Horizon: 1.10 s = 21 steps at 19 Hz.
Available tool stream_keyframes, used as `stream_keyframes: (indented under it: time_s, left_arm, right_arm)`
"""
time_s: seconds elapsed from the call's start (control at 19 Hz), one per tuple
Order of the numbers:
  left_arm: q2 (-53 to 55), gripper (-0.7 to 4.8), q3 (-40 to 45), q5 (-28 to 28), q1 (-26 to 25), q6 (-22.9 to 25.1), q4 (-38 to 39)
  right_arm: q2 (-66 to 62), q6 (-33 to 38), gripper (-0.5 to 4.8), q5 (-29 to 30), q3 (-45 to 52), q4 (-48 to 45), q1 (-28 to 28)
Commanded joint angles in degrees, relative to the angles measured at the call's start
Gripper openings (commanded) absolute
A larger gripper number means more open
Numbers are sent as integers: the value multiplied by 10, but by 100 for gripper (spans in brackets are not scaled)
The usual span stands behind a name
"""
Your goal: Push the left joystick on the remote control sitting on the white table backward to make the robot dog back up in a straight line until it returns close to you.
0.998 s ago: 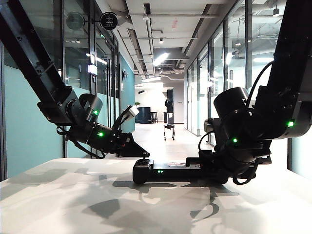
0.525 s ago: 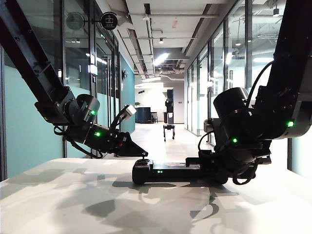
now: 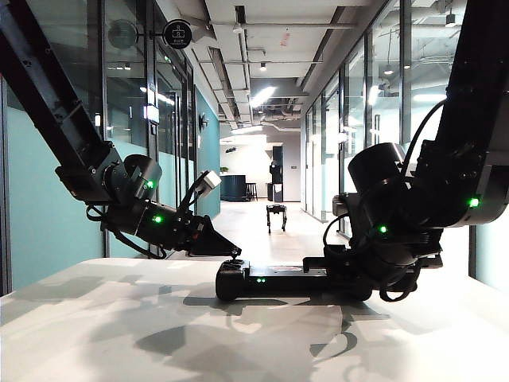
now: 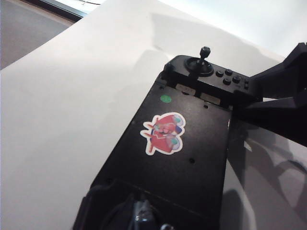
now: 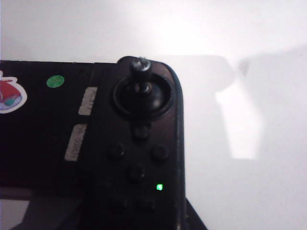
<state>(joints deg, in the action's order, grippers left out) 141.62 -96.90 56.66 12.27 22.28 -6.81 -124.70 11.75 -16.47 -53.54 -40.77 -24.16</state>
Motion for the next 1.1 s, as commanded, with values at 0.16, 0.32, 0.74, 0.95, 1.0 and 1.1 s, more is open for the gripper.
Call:
stream_keyframes:
  time_s: [0.16, 0.32, 0.74, 0.95, 1.0, 1.1]
  left_arm:
    - [-2, -6, -2, 14, 1, 3, 0]
    - [-2, -6, -2, 14, 1, 2, 0]
    - [-2, -6, -2, 15, 1, 3, 6]
    - [-2, -6, -2, 17, 1, 16, 12]
    - [-2, -6, -2, 17, 1, 17, 15]
    - [-2, -6, -2, 17, 1, 18, 17]
  right_arm:
    - [4, 2, 200, -5, -3, -15, -1]
    - [4, 2, 200, -5, -3, -15, -1]
    - [4, 2, 200, -5, -3, -14, -1]
    - [4, 2, 200, -5, -3, -14, -1]
    - [4, 2, 200, -5, -3, -14, -1]
    - [4, 2, 200, -5, -3, -15, -1]
